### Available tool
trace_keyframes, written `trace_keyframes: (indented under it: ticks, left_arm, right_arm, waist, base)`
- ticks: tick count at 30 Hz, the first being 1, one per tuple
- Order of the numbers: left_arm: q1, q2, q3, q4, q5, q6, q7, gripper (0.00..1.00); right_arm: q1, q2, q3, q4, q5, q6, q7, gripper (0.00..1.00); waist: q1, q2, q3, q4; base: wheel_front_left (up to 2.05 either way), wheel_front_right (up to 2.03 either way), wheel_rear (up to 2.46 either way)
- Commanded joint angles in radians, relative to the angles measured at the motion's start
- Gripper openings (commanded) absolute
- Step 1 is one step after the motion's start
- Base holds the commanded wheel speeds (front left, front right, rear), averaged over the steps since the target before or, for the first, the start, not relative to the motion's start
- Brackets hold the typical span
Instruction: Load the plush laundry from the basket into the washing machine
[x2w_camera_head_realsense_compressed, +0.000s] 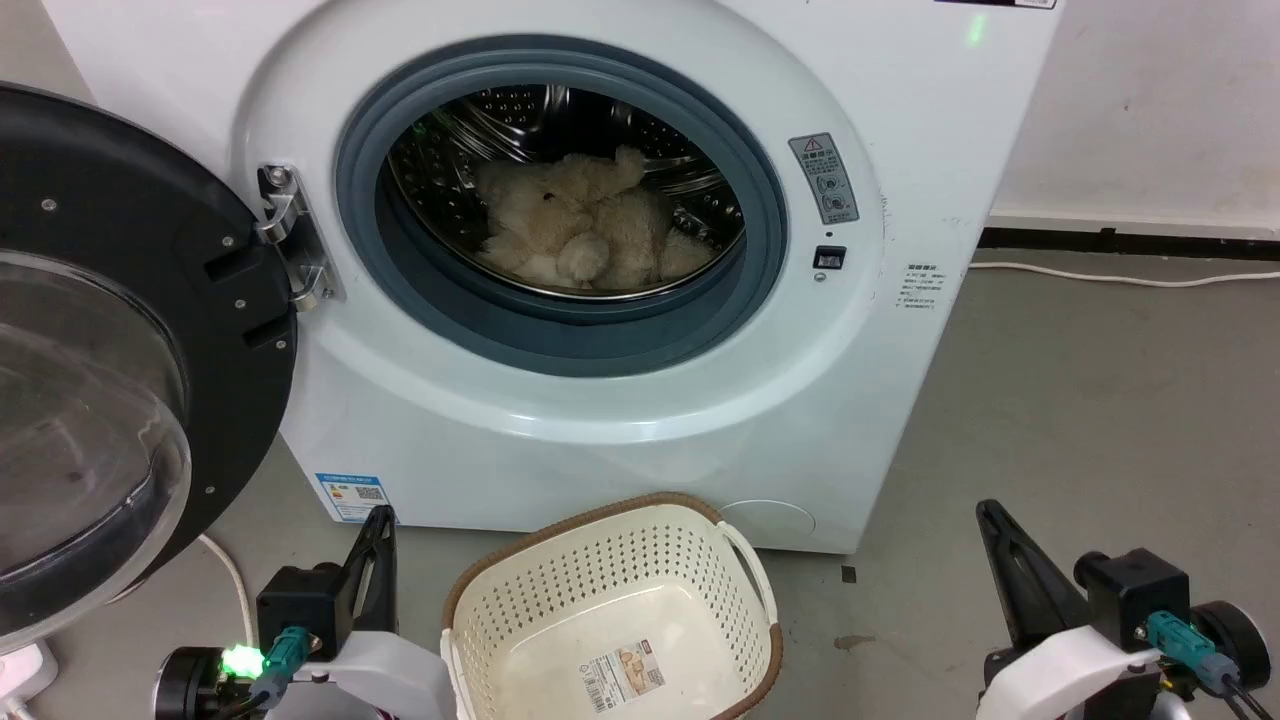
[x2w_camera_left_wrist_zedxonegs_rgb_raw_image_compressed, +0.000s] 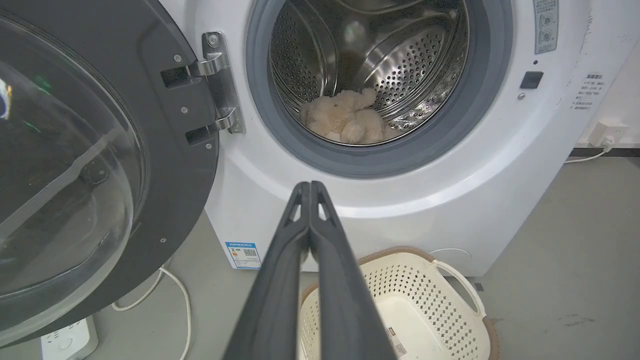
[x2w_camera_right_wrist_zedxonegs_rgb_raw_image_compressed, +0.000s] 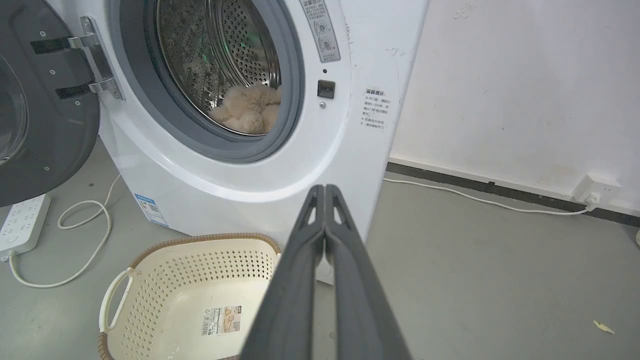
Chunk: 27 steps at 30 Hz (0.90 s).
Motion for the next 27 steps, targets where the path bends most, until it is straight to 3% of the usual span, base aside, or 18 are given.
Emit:
trace_keyframes:
  ticks: [1,27]
  left_arm:
    - [-0.015,-0.001,0.006,-0.005,0.007,-0.004,0.0,0.0]
    - [-0.015,-0.001,0.006,-0.005,0.007,-0.004,0.0,0.0]
  right_arm:
    - [-0.019,-0.002,0.001,0.003,-0.008,0.001,0.001,0.0]
    - [-0.019,-0.002,0.001,0.003,-0.008,0.001,0.001,0.0]
  waist:
    - [-0.0001,0.0,0.0,0.0]
    - [-0.0001,0.0,0.0,0.0]
  base:
    - [0.0,0.0,0.0]
    - [0.0,0.0,0.0]
